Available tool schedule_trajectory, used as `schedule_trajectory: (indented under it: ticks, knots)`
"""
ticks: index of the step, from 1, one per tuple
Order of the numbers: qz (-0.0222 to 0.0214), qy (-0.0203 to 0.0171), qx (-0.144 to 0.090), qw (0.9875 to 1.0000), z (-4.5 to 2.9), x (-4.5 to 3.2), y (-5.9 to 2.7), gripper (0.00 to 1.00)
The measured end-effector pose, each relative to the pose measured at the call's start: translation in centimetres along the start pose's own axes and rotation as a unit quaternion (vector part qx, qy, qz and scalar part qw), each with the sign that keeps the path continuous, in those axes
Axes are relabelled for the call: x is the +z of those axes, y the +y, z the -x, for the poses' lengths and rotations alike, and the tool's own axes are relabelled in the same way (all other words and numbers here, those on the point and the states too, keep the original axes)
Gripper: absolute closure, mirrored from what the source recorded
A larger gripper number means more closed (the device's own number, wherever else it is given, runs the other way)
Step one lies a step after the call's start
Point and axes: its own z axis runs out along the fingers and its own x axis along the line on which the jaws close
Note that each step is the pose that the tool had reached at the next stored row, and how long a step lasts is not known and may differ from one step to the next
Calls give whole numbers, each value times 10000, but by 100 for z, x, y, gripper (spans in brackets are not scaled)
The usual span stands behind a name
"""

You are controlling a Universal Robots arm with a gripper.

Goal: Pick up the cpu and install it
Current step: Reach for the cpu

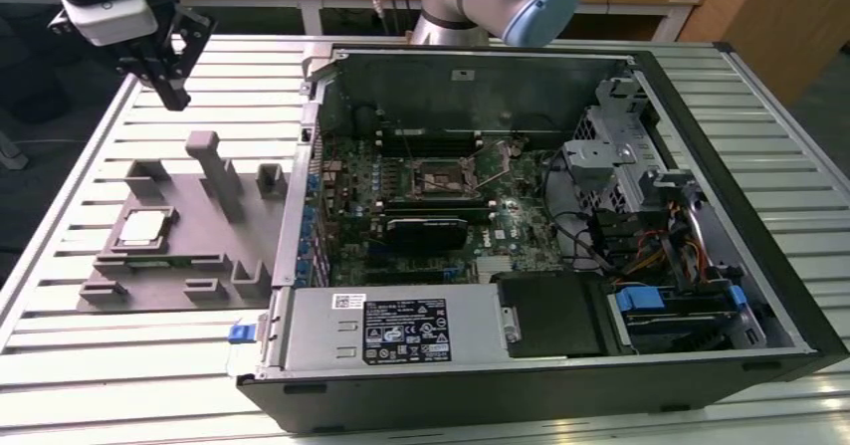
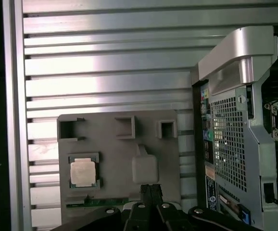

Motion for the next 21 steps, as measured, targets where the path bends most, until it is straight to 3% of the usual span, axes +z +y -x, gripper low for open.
schedule_trajectory:
  ticks: [21]
  knots:
    - [0, 0, 0, 10000, -337, 191, 4, 89]
